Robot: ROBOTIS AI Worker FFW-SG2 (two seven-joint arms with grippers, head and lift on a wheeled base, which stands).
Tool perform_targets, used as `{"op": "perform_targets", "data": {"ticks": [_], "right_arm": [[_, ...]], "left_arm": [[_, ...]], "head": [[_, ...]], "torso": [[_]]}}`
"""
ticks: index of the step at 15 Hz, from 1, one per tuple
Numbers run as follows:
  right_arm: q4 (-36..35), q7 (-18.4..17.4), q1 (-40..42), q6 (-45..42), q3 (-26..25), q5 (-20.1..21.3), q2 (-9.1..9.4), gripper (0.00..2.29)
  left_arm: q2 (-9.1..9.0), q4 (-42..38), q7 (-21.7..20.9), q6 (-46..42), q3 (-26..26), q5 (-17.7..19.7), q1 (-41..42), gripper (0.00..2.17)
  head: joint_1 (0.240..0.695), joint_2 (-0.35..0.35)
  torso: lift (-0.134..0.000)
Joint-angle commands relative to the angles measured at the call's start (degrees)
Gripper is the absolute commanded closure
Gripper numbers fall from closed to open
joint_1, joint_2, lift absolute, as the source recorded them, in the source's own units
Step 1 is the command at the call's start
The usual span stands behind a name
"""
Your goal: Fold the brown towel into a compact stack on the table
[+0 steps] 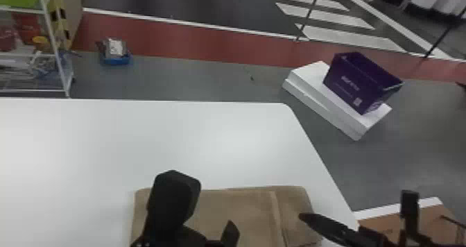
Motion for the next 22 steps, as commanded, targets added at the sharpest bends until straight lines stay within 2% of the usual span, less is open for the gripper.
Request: {"op": "perform_targets", "data": {"ticks": [1, 3, 5, 7, 9, 11, 13, 15, 17, 20, 22], "right_arm": [[-1.87, -3.69, -0.33, 4.67, 0.46, -3.01, 1.10, 0.13], [-4.59, -7.21, -0.77, 4.67, -0.51, -6.96, 1.80, 0.14], [-6.53, -9.67, -3.41, 4.67, -0.77, -7.75, 2.33, 0.15], [-7.58, -12.22, -6.66, 4.67, -0.77, -6.96, 1.01, 0.17], [-7.23, -16.35, -7.63, 4.67, 1.33, -6.52, -1.62, 0.21], [-7.05, -20.65, -8.33, 4.67, 2.57, -6.61, -1.80, 0.22], [-7.14, -25.14, -8.95, 4.67, 2.48, -8.72, -1.89, 0.21], [-7.23, -28.12, -10.70, 4.67, 2.13, -9.86, -2.06, 0.21], [-7.05, -33.31, -10.88, 4.67, 2.57, -14.87, -2.24, 0.21], [-6.79, -41.48, -9.03, 4.67, 1.25, -25.07, -1.10, 0.21], [-6.96, -44.47, -7.01, 4.67, -1.04, -31.04, -0.92, 0.21]], "left_arm": [[0.37, -0.72, -1.21, -0.98, 2.29, 0.68, 1.87, 0.07], [0.46, -1.07, -2.09, -0.98, 3.70, 1.12, 2.75, 0.07], [0.54, -1.86, -2.36, -0.98, 4.76, 1.30, 3.54, 0.07], [0.54, -1.86, -2.36, -0.98, 4.67, 1.38, 3.54, 0.07], [0.46, -1.68, -2.36, -0.98, 4.67, 1.38, 3.36, 0.08], [0.19, -1.16, -2.27, -0.98, 4.76, 1.30, 3.01, 0.08], [0.19, -1.07, -2.27, -0.80, 5.02, 1.30, 2.75, 0.08], [0.10, -0.98, -2.27, -0.62, 5.02, 1.38, 2.48, 0.08], [-0.07, -0.89, -2.18, -0.62, 4.84, 1.30, 2.31, 0.08], [-0.16, -0.89, -1.92, -0.62, 4.76, 1.03, 1.87, 0.08], [-0.16, -0.89, -1.74, -0.62, 4.58, 0.77, 1.78, 0.08]], "head": [[0.695, -0.350], [0.695, -0.350], [0.695, -0.350], [0.695, -0.350], [0.695, -0.350], [0.695, -0.350], [0.695, -0.350], [0.695, -0.350], [0.695, -0.350], [0.695, -0.350], [0.695, -0.350]], "torso": [[-0.124], [-0.124], [-0.124], [-0.124], [-0.124], [-0.124], [-0.124], [-0.124], [-0.124], [-0.124], [-0.124]]}}
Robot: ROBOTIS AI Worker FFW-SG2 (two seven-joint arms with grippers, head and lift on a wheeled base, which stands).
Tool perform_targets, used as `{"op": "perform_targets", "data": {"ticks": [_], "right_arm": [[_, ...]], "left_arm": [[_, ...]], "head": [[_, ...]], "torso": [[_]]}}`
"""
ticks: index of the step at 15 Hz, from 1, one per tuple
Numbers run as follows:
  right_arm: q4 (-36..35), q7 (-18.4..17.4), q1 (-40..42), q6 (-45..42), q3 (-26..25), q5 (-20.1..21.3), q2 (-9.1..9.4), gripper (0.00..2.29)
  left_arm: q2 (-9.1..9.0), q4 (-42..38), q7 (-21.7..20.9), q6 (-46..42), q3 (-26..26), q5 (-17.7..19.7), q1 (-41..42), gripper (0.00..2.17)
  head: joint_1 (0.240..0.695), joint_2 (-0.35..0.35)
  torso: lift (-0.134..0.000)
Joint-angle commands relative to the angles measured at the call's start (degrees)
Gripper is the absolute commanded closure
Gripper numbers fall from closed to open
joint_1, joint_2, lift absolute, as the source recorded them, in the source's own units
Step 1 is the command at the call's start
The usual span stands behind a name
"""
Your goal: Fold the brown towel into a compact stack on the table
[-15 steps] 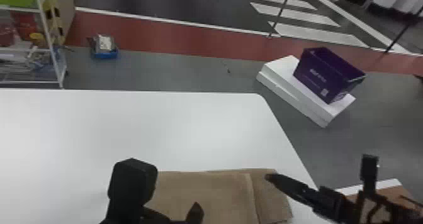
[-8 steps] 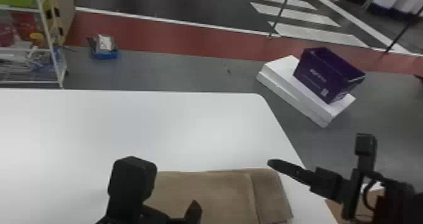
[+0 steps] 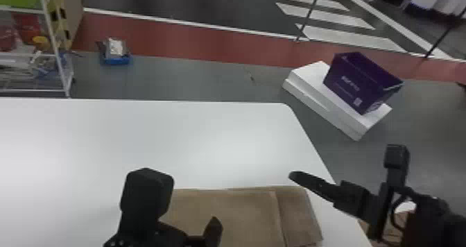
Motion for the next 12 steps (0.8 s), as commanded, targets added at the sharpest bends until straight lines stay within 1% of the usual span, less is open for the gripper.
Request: {"op": "perform_targets", "data": {"ticks": [1, 2, 4, 7, 9, 10, 12], "right_arm": [[-0.39, -1.01, 2.34, 0.29, -1.78, -4.62, 0.28, 0.21], [-0.66, -1.01, 3.04, 0.29, -2.14, -4.62, 0.37, 0.21], [-0.57, -1.01, 4.36, 0.29, -1.96, -4.09, 1.16, 0.21], [-0.04, -0.92, 5.68, 0.29, -1.26, -3.03, 1.16, 0.22], [-0.04, -1.01, 5.59, 0.29, 0.59, -0.92, 1.16, 0.23], [-0.04, -1.18, 5.50, 0.29, 1.73, 0.04, 1.16, 0.27], [-0.04, -1.71, 5.06, 0.29, 3.58, 1.19, 1.16, 0.28]], "left_arm": [[-0.06, 0.09, 0.22, 0.00, -0.16, -0.31, -0.20, 0.08], [-0.06, 0.09, 0.04, 0.00, -0.25, -0.14, -0.20, 0.08], [0.03, 0.09, 0.04, 0.00, -0.52, -0.31, -0.20, 0.08], [-0.06, 0.09, 0.13, 0.18, -0.52, -0.22, -0.20, 0.08], [-0.06, 0.09, 0.13, 0.18, -0.87, -0.14, -0.20, 0.08], [0.03, 0.00, 0.13, 0.18, -0.87, -0.14, -0.02, 0.08], [0.12, -0.09, 0.22, 0.18, -0.87, -0.22, 0.15, 0.08]], "head": [[0.695, -0.350], [0.695, -0.350], [0.695, -0.350], [0.695, -0.350], [0.695, -0.350], [0.695, -0.350], [0.695, -0.350]], "torso": [[-0.124], [-0.124], [-0.124], [-0.124], [-0.124], [-0.124], [-0.124]]}}
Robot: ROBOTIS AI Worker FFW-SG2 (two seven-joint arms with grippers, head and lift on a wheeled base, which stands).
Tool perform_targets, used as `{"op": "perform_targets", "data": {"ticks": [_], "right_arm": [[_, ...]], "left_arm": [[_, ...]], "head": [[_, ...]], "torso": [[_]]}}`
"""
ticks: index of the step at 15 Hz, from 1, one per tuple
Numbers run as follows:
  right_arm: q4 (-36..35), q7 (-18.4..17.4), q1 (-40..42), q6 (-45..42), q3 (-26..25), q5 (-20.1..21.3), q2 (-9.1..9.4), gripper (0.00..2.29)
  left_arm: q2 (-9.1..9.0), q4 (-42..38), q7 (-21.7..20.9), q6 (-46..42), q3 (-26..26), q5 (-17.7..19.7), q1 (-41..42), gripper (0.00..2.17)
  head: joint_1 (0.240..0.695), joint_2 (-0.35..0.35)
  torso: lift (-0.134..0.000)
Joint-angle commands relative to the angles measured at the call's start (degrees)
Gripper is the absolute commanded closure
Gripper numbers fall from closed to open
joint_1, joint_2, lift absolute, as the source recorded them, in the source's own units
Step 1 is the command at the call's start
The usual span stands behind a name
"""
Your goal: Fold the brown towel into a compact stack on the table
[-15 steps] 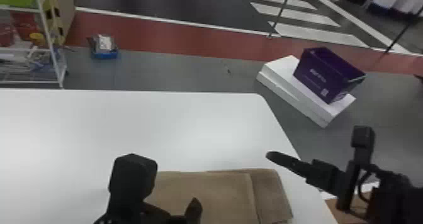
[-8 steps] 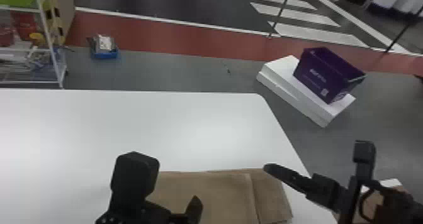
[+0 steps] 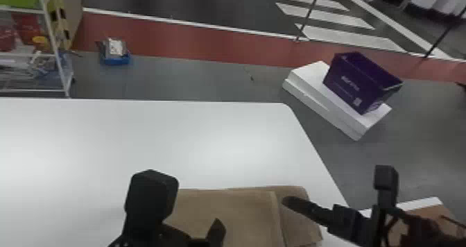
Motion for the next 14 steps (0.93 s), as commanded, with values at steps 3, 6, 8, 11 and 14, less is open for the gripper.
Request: {"op": "perform_targets", "data": {"ticks": [3, 6, 8, 11, 14], "right_arm": [[0.00, -0.96, -0.42, 0.30, 3.95, 2.70, 0.00, 0.29], [0.00, -1.05, -0.16, 0.30, 5.09, 3.32, 0.00, 0.40], [-0.18, -1.05, 0.37, 0.30, 5.53, 3.32, 0.18, 0.40], [-0.09, -1.05, 0.63, 0.30, 5.80, 4.37, 0.18, 0.40], [0.00, -1.05, 1.33, 0.30, 5.97, 5.69, 0.18, 0.40]], "left_arm": [[0.33, -0.58, 0.07, 0.00, -0.01, -0.13, 0.41, 0.08], [0.07, -0.58, -0.01, 0.18, -0.01, -0.22, 0.41, 0.08], [0.07, -0.58, -0.01, 1.06, -0.10, -0.22, 0.15, 0.08], [0.07, -0.58, -0.10, 1.06, -0.01, -0.13, 0.15, 0.08], [0.07, -0.58, -0.28, 1.06, 0.08, -0.04, 0.15, 0.08]], "head": [[0.695, -0.350], [0.695, -0.350], [0.695, -0.350], [0.695, -0.350], [0.695, -0.350]], "torso": [[-0.124], [-0.124], [-0.124], [-0.124], [-0.124]]}}
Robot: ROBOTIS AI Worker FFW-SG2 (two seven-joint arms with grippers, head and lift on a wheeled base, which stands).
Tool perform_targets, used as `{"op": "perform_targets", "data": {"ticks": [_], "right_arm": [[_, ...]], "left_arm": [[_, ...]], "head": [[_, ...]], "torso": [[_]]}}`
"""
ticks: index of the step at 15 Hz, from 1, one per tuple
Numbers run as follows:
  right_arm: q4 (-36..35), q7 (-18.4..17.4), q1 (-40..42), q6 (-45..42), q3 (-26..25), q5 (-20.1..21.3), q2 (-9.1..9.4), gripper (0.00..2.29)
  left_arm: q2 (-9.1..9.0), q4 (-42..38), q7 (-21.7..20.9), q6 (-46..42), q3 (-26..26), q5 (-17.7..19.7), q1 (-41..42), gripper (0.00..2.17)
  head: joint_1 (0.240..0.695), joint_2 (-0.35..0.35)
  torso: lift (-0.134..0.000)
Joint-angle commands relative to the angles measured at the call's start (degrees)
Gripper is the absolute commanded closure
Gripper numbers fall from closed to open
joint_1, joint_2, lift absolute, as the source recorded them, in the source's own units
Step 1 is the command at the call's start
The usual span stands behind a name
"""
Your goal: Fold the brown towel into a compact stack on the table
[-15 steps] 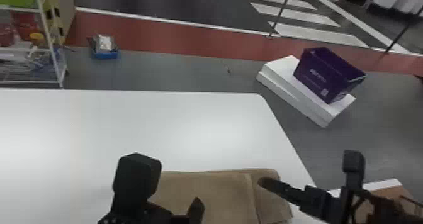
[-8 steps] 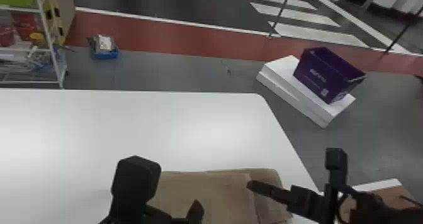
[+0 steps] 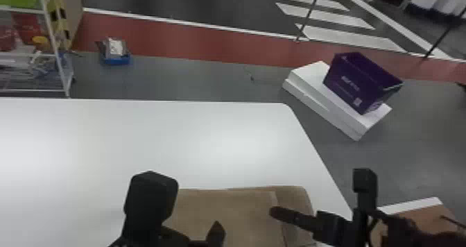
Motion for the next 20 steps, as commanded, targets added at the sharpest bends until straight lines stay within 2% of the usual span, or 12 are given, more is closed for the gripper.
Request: {"op": "perform_targets", "data": {"ticks": [1, 5, 6, 10, 13, 15, 17, 20], "right_arm": [[0.07, 0.00, 0.35, 0.30, -0.02, 0.79, -0.09, 0.40], [0.86, 0.00, 0.35, 0.30, 2.09, 1.76, 0.00, 0.41], [0.86, 0.00, 0.26, 0.30, 2.36, 1.94, 0.00, 0.51], [1.47, 0.09, -0.09, 0.30, 3.15, 2.55, 0.00, 0.58], [1.39, 0.62, -0.01, 0.30, 3.06, 2.55, -0.09, 0.90], [1.21, 1.14, 0.26, 0.30, 2.88, 2.46, 0.00, 1.27], [0.60, 1.41, 0.52, 0.30, 2.53, 1.67, 0.00, 1.40], [-1.51, 1.58, 1.75, 0.30, 1.92, -0.88, 0.17, 1.41]], "left_arm": [[0.09, 0.00, -0.02, -0.01, 0.07, 0.05, 0.00, 0.08], [-0.18, 0.18, -0.11, -0.01, -0.10, 0.14, -0.09, 0.08], [-0.09, 0.18, -0.11, -0.01, -0.10, 0.14, -0.09, 0.08], [0.00, 0.09, -0.11, -0.01, -0.01, 0.14, 0.00, 0.08], [0.00, 0.09, -0.11, -0.01, -0.10, 0.14, 0.00, 0.08], [0.09, 0.00, 0.07, -0.01, -0.01, 0.05, 0.00, 0.08], [0.26, -0.17, 0.15, -0.01, -0.10, 0.05, 0.09, 0.08], [0.26, -0.26, 0.42, -0.01, -0.10, -0.22, 0.18, 0.08]], "head": [[0.695, -0.350], [0.695, -0.350], [0.695, -0.350], [0.695, -0.350], [0.695, -0.350], [0.695, -0.350], [0.695, -0.350], [0.695, -0.350]], "torso": [[-0.124], [-0.124], [-0.124], [-0.124], [-0.124], [-0.124], [-0.124], [-0.124]]}}
